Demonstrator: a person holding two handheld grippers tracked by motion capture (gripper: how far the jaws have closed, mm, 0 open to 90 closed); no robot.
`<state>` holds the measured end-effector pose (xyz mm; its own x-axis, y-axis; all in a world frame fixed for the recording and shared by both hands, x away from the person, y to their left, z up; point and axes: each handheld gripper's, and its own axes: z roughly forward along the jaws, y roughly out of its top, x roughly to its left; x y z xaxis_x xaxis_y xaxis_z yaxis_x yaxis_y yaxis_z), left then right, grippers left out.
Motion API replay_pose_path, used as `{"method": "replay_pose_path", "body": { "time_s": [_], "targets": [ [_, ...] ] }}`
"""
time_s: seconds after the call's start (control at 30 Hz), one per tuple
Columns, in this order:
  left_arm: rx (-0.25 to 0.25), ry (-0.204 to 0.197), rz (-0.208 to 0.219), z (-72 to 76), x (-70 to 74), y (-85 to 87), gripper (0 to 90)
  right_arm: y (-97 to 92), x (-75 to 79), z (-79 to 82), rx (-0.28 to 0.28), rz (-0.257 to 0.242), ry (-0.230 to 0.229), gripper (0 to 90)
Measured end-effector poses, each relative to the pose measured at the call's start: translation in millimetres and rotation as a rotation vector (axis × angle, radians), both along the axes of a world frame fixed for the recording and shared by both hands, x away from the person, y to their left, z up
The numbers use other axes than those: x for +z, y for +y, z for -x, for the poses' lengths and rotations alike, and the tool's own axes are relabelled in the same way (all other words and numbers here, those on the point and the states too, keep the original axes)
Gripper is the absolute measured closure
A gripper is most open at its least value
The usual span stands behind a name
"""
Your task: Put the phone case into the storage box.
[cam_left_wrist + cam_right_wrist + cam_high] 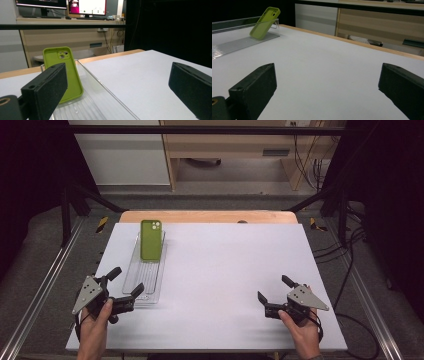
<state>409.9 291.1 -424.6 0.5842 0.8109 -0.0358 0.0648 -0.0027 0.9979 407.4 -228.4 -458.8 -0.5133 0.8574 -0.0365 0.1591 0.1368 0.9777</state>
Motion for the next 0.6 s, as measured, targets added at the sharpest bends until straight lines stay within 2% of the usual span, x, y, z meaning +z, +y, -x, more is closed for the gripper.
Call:
{"method": "replay_pose_path", "body": {
  "time_s": [0.23, 0.37, 0.6],
  "targets": [
    [-0.008, 0.005, -0.007, -0.2, -4.0, -1.8, 1.7, -0.3, -0.3, 0.3, 0.006, 0.009, -0.006, 2.0],
    [-0.001, 0.005, -0.003, -1.3, -7.3, 0.5, 1.7, -0.3, -0.3, 0.6, 0.009, 0.012, -0.007, 2.1],
    [0.010, -0.003, -0.019, -1.1, -12.0, 2.5, 1.7, -0.5, -0.6, 0.8, 0.014, 0.017, -0.015, 3.0]
  ]
}}
